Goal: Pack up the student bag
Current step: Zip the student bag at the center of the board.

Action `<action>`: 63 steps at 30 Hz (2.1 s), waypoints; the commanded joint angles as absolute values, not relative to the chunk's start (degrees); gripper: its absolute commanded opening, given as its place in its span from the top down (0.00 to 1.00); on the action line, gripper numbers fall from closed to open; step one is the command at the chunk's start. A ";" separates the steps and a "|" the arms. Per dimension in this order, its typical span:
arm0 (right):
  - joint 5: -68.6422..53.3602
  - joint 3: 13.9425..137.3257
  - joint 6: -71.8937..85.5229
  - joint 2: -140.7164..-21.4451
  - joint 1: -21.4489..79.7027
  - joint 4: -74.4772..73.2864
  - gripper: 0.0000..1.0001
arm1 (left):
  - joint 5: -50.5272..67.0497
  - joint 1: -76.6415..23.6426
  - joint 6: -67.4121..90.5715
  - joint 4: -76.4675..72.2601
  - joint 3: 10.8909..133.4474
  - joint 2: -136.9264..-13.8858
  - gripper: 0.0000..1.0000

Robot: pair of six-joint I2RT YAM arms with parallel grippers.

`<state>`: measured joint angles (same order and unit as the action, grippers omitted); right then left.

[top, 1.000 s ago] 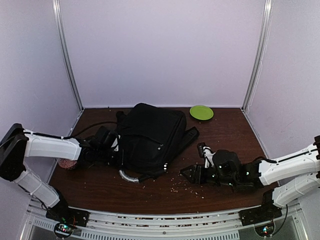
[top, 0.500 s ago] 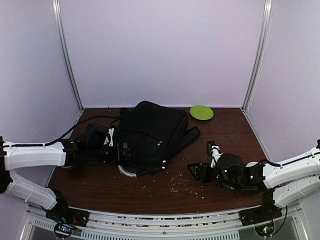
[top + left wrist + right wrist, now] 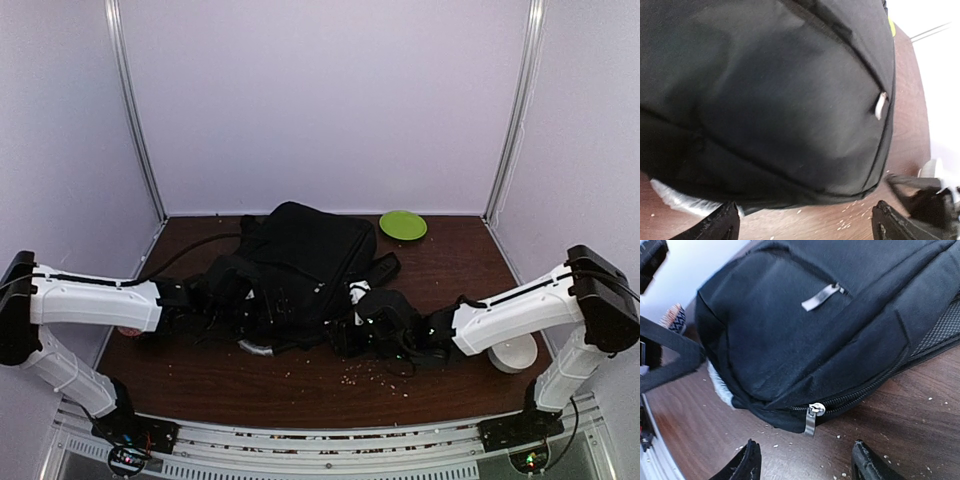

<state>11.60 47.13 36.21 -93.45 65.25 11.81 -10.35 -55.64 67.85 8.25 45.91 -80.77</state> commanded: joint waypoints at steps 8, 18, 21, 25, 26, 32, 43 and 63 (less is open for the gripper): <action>16.84 56.87 36.01 -103.89 65.22 1.66 0.40 | -9.50 -53.56 70.68 4.22 45.08 -84.57 0.08; 22.38 55.85 39.24 -102.73 61.63 -1.75 0.45 | -8.72 -52.28 70.68 2.16 42.39 -85.24 0.11; 23.64 52.16 39.56 -99.37 60.53 -2.02 0.45 | -8.23 -51.76 70.80 1.04 41.31 -85.33 0.13; 22.52 46.64 38.85 -94.36 59.18 0.83 0.46 | -7.90 -51.42 70.61 0.74 40.96 -85.19 0.14; 21.11 44.98 37.83 -92.82 59.20 2.99 0.46 | -7.90 -51.42 70.65 0.83 40.88 -84.98 0.15; 5.90 42.70 28.51 -90.83 59.20 15.13 0.50 | -6.61 -51.46 71.45 0.59 41.66 -83.62 0.15; -1.94 48.42 31.41 -98.79 59.41 18.52 0.60 | -5.01 -51.34 74.87 -2.20 44.91 -88.33 0.15; 3.44 54.38 33.98 -103.20 59.72 10.02 0.99 | -3.78 -50.01 75.41 -5.51 43.87 -90.18 0.34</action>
